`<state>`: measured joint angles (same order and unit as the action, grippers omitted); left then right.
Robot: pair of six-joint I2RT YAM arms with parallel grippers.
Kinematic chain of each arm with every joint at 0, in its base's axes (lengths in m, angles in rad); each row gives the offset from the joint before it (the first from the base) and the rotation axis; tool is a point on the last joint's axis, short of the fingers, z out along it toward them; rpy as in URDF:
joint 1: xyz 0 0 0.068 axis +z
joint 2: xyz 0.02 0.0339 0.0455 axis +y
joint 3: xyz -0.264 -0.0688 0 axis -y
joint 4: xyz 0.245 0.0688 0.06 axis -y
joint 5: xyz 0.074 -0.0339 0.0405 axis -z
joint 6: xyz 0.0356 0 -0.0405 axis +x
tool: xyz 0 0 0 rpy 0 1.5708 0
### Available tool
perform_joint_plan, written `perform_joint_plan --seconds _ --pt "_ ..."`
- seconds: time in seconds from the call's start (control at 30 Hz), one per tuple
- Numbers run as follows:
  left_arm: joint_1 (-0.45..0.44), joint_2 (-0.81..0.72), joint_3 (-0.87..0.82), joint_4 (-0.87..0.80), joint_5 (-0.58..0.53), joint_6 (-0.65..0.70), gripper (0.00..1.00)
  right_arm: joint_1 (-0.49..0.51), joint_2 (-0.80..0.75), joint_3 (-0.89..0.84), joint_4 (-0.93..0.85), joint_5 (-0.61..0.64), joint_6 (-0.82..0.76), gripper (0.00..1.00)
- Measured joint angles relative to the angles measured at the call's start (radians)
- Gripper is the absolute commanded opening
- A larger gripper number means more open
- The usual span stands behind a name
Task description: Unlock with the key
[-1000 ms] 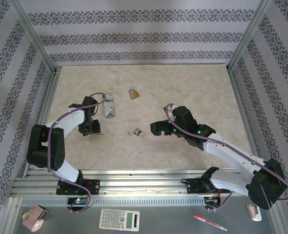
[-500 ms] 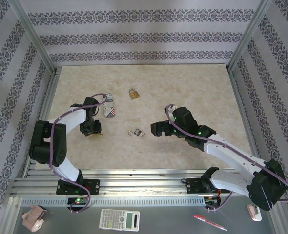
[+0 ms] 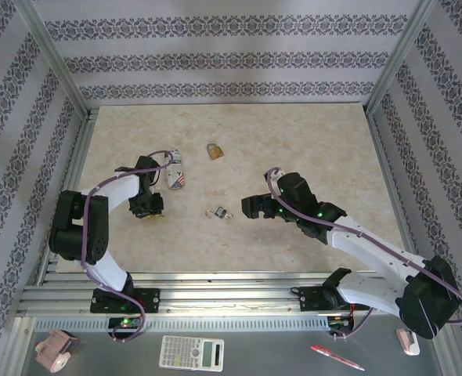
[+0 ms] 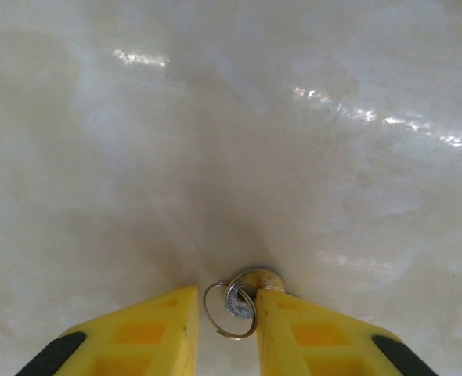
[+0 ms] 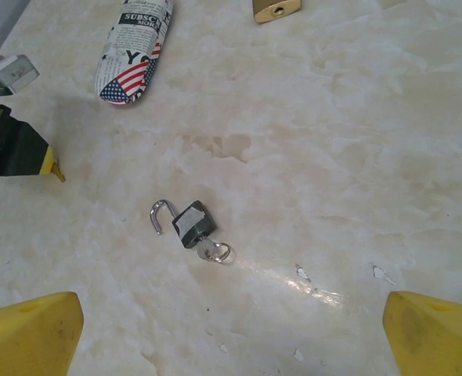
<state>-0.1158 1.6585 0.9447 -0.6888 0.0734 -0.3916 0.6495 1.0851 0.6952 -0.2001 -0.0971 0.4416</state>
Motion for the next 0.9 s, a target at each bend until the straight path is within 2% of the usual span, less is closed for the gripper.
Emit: perform_joint_plan --seconds 0.3,0.6,0.9 --pt "0.0 -0.005 -0.004 0.041 0.034 -0.008 0.0 0.001 0.01 -0.005 0.036 -0.022 0.008 0.98" --pt "0.0 -0.098 -0.087 0.11 0.157 -0.078 0.0 0.062 0.081 -0.005 0.089 -0.024 0.032 0.98" --pt "0.0 -0.29 -0.161 0.201 0.339 -0.228 0.0 0.115 0.19 -0.005 0.238 -0.058 0.095 0.97"
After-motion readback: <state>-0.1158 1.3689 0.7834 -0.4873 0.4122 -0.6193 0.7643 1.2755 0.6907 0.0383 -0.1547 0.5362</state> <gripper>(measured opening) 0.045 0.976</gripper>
